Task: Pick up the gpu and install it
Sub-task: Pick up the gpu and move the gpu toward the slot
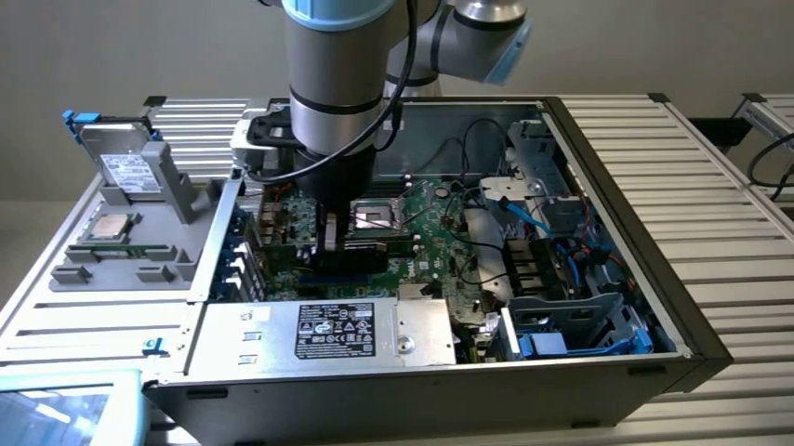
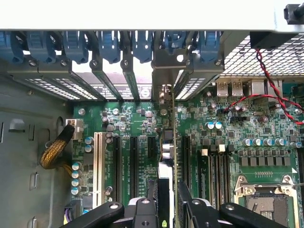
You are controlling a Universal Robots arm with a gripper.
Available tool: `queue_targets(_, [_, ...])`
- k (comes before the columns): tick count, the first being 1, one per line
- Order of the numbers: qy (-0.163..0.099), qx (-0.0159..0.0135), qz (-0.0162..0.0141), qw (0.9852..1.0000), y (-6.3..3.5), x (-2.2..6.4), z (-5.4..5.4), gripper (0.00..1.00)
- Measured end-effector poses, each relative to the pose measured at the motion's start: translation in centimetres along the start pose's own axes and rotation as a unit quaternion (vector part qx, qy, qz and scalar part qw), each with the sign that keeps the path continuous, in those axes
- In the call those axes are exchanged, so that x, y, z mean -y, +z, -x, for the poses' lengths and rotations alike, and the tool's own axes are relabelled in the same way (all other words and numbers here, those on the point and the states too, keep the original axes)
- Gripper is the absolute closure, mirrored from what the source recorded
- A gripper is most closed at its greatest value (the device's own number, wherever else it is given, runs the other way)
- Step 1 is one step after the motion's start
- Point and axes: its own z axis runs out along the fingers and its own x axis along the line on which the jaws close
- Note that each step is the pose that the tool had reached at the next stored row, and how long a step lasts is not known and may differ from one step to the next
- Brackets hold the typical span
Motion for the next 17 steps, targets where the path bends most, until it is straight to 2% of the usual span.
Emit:
queue_targets(7, [0.004, 0.0005, 0.0001, 1.0, -0.03, 0.28, 0.01, 0.72])
queue_targets(17, [0.008, 0.0008, -0.0001, 1.0, -0.02, 0.27, 0.01, 0.72])
